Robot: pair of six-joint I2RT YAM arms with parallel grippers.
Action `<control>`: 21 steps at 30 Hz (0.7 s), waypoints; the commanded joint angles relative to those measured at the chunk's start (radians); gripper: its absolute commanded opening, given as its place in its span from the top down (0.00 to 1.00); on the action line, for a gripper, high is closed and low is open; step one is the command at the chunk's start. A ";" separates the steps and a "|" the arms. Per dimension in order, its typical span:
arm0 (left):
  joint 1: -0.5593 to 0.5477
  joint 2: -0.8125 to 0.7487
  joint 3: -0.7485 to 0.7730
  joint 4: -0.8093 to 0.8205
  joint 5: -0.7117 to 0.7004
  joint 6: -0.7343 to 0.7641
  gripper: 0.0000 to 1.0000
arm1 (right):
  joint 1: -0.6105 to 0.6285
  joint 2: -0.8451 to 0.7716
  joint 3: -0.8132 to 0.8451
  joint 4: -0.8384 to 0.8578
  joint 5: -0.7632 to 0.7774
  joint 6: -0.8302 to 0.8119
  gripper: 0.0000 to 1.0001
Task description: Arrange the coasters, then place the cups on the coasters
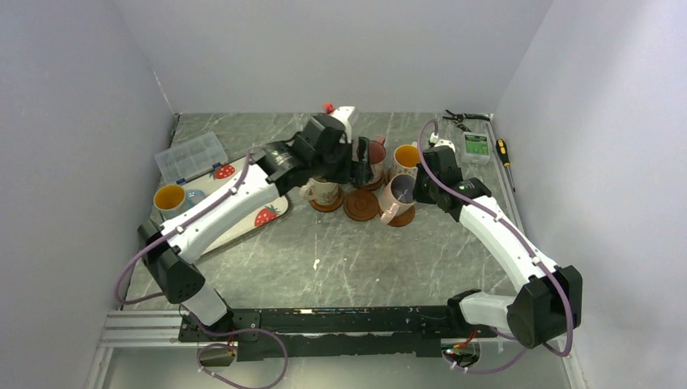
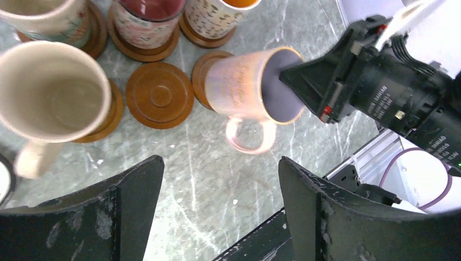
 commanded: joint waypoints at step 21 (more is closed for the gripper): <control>0.949 -0.377 -0.508 0.290 0.106 0.302 0.15 | 0.213 0.313 0.340 -0.041 0.199 0.135 1.00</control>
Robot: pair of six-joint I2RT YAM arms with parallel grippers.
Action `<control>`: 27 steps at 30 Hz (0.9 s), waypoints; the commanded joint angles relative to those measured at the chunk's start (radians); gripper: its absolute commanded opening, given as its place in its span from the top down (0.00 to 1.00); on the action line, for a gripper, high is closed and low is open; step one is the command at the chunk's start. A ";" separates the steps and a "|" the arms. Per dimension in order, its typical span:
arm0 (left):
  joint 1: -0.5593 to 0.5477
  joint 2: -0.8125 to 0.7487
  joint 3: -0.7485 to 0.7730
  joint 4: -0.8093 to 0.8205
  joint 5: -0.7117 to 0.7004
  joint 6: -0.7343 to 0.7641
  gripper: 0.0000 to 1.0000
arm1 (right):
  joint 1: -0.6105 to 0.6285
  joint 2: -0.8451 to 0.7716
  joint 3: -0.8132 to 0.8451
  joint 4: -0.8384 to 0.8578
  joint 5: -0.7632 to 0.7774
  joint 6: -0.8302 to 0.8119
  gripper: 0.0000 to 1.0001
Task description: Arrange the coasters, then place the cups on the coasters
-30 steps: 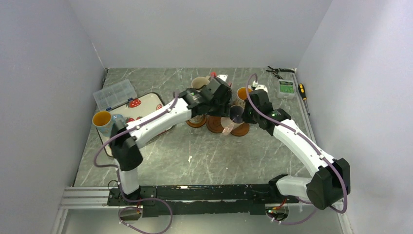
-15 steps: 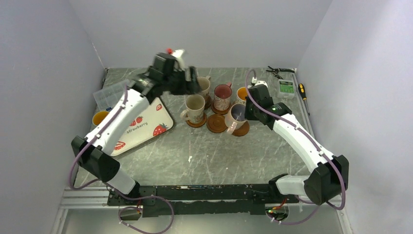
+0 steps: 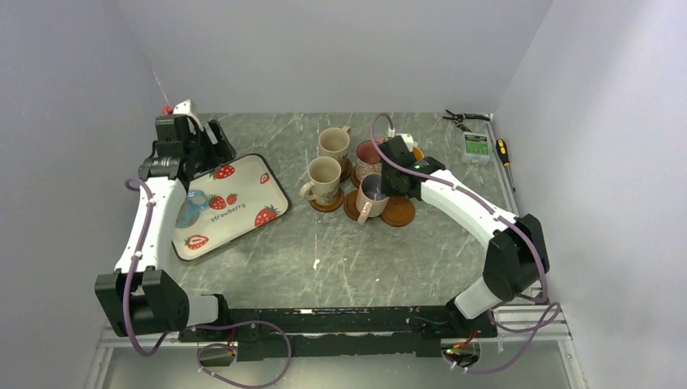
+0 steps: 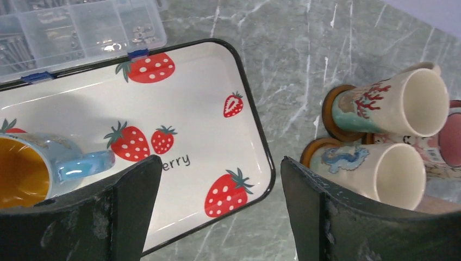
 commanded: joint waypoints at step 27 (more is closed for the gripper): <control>0.000 -0.060 -0.048 0.077 -0.165 0.144 0.14 | 0.091 0.195 0.191 0.032 0.175 0.185 1.00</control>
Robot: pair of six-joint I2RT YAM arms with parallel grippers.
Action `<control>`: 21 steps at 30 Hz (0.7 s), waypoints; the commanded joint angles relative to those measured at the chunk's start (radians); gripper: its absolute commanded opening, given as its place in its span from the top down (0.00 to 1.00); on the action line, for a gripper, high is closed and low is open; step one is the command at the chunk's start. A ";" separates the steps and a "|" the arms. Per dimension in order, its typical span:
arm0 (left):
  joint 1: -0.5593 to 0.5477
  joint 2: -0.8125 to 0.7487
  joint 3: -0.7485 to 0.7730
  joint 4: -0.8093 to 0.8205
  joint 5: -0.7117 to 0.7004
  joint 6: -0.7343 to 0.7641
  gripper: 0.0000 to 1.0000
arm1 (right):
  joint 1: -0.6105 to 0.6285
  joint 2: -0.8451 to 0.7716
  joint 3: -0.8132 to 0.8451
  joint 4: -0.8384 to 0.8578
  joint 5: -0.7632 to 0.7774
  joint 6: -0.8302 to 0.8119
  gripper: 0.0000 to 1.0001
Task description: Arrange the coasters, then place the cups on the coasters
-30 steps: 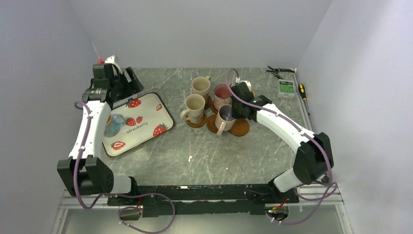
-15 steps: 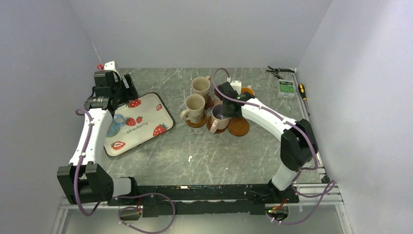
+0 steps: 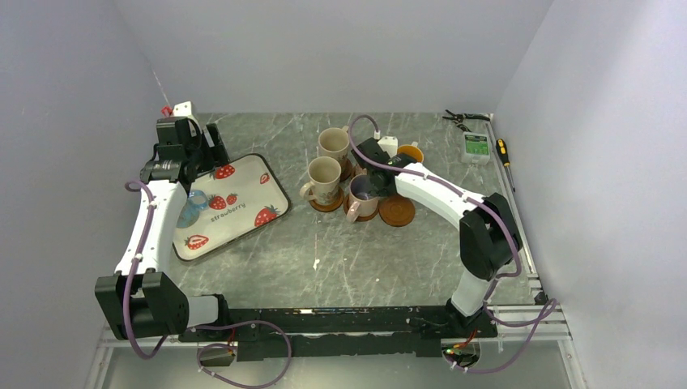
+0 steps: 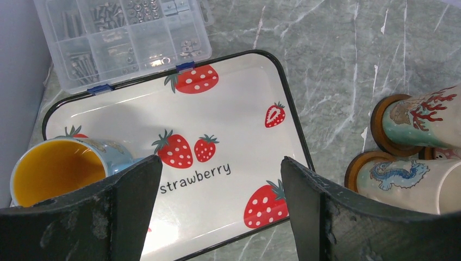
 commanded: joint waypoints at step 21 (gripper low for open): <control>0.000 -0.023 0.017 0.029 0.010 0.027 0.15 | 0.004 0.018 0.075 0.064 0.011 0.045 0.79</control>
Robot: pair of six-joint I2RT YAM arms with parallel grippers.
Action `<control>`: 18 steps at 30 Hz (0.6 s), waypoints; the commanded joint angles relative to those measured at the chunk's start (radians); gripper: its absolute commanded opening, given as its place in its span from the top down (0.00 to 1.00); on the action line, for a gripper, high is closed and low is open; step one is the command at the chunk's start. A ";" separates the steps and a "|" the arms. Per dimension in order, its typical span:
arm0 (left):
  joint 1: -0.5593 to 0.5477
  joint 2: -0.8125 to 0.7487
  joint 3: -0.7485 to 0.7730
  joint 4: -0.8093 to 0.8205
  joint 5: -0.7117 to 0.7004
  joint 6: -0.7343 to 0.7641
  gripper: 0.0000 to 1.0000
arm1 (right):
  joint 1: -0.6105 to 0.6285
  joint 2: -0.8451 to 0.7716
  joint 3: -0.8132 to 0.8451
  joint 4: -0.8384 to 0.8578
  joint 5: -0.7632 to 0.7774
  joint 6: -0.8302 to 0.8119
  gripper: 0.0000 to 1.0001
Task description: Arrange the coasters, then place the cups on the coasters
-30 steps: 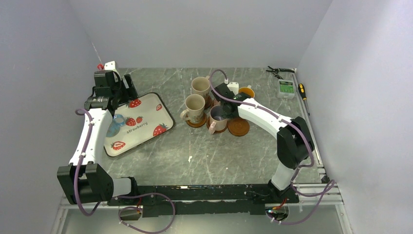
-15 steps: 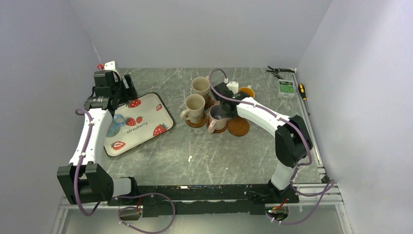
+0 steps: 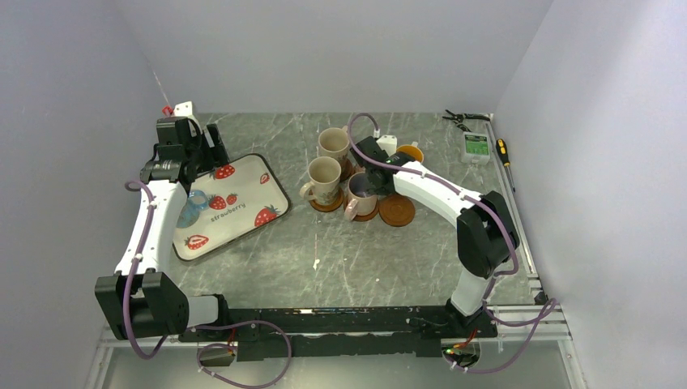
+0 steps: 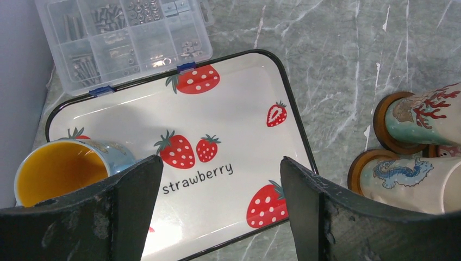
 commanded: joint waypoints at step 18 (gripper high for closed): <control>0.001 -0.007 -0.003 0.052 0.044 0.029 0.15 | 0.011 -0.201 0.025 0.119 -0.076 -0.094 0.25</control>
